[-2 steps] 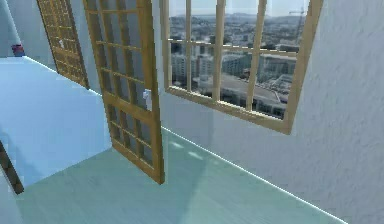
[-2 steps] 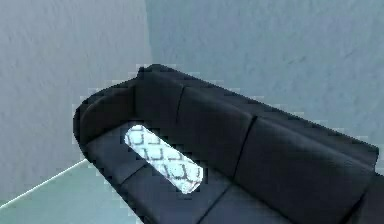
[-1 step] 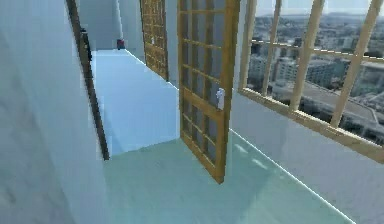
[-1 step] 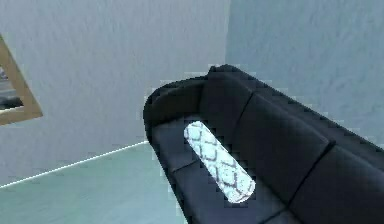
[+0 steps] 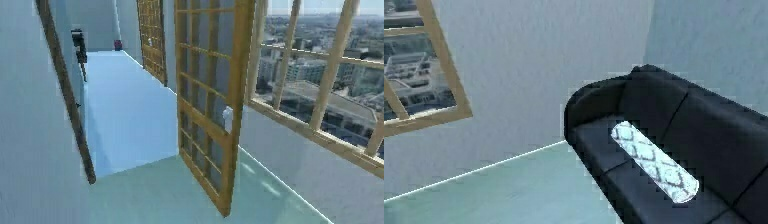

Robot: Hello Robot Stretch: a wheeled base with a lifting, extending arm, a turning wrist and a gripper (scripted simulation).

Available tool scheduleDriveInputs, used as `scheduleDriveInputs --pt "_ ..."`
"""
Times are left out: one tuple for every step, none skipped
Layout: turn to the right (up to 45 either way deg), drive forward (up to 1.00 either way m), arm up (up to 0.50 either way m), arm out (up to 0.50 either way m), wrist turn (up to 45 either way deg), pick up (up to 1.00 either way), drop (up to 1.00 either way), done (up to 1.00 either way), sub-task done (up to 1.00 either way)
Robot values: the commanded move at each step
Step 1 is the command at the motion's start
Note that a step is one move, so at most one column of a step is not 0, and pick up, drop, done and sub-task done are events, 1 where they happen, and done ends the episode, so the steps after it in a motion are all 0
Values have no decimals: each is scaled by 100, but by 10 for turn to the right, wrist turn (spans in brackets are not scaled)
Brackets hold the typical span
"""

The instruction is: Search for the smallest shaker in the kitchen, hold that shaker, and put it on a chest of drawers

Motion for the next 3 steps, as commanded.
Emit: scheduleDriveInputs --pt "-240 0 0 0 0 0 0 0 0" --pt "0 100 0 0 0 0 0 0 0" --pt "0 100 0 0 0 0 0 0 0"
